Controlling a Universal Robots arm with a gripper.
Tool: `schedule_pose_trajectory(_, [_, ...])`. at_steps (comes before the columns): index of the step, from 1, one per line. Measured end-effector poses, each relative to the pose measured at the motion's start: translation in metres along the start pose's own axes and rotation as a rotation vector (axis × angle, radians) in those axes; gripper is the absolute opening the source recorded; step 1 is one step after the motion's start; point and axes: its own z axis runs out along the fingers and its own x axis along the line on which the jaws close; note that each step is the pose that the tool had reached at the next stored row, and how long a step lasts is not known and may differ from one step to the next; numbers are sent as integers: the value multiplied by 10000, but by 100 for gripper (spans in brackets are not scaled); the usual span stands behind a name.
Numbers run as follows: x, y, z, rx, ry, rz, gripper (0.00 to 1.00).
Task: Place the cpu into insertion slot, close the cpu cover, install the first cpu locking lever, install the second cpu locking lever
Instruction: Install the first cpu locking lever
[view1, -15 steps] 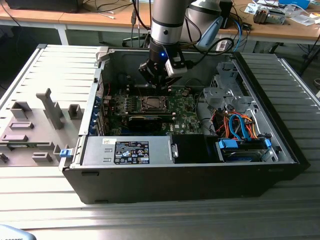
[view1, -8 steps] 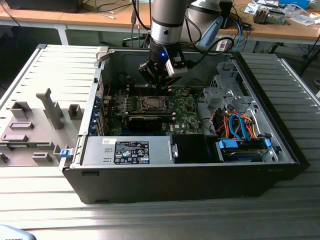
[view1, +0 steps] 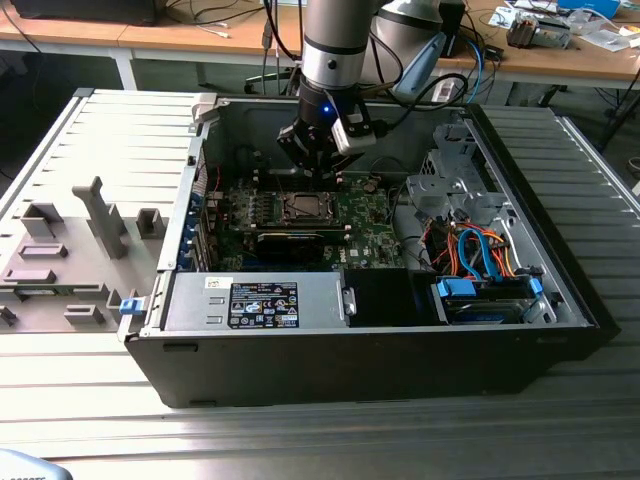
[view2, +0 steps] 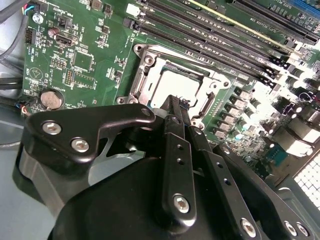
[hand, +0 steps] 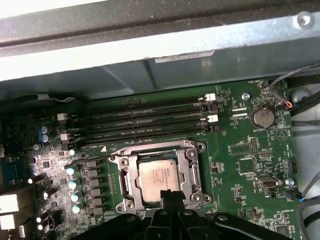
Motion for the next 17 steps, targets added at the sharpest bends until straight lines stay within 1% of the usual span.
schedule_pose_trajectory(17, [0,0,0,10,-10,-303,11])
